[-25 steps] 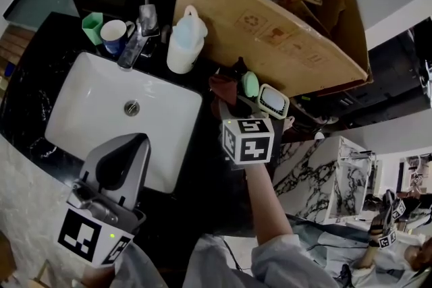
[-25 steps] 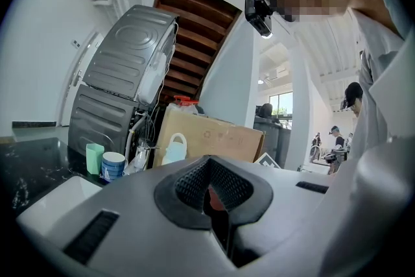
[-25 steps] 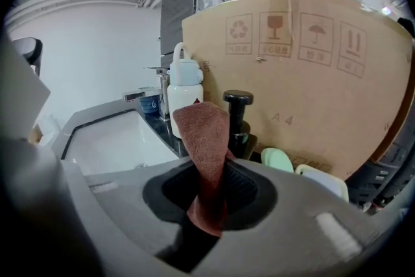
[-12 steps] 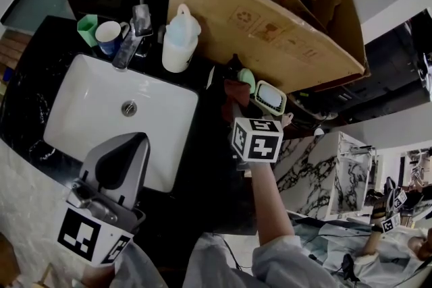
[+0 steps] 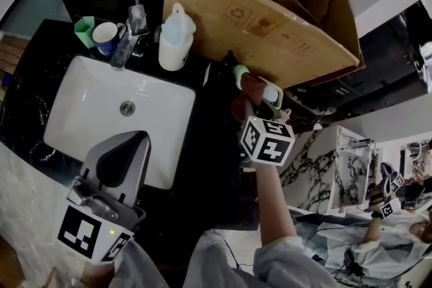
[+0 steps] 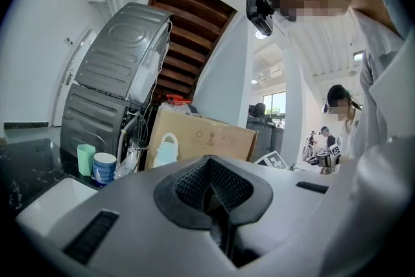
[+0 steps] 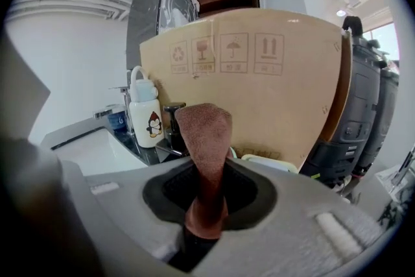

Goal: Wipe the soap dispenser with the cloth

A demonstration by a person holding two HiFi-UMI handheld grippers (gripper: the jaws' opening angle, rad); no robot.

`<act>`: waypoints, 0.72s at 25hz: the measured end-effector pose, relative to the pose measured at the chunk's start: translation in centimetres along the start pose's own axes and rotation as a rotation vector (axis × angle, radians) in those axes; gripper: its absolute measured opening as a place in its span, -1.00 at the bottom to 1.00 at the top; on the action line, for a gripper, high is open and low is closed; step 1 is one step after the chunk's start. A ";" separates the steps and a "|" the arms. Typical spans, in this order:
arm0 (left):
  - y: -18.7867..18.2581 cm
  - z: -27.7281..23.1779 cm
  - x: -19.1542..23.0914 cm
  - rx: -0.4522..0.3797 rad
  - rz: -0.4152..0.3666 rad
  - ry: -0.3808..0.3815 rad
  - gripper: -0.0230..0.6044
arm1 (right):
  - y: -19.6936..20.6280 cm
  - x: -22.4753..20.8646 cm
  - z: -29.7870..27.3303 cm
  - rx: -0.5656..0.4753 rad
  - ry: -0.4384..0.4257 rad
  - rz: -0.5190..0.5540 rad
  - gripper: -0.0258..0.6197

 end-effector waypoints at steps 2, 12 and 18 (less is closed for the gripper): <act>-0.1 0.2 -0.2 -0.003 -0.003 0.013 -0.92 | -0.4 0.1 1.2 -0.043 0.001 -0.022 -0.69; -0.8 2.6 -1.7 -0.030 -0.024 0.090 -0.92 | -2.2 1.9 10.2 -0.221 0.015 -0.084 -0.69; -1.0 5.5 -2.8 -0.048 -0.044 0.139 -0.92 | -1.3 4.6 16.4 -0.299 0.015 -0.106 -0.69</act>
Point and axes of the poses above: the fingertips, and each gripper's own axes: z backward along the fingers, x to its left, y out of its underside, the point moved 8 cm from there along z, backward along the fingers, and after that the axes turned 1 degree about -z, right-handed, at the moved point
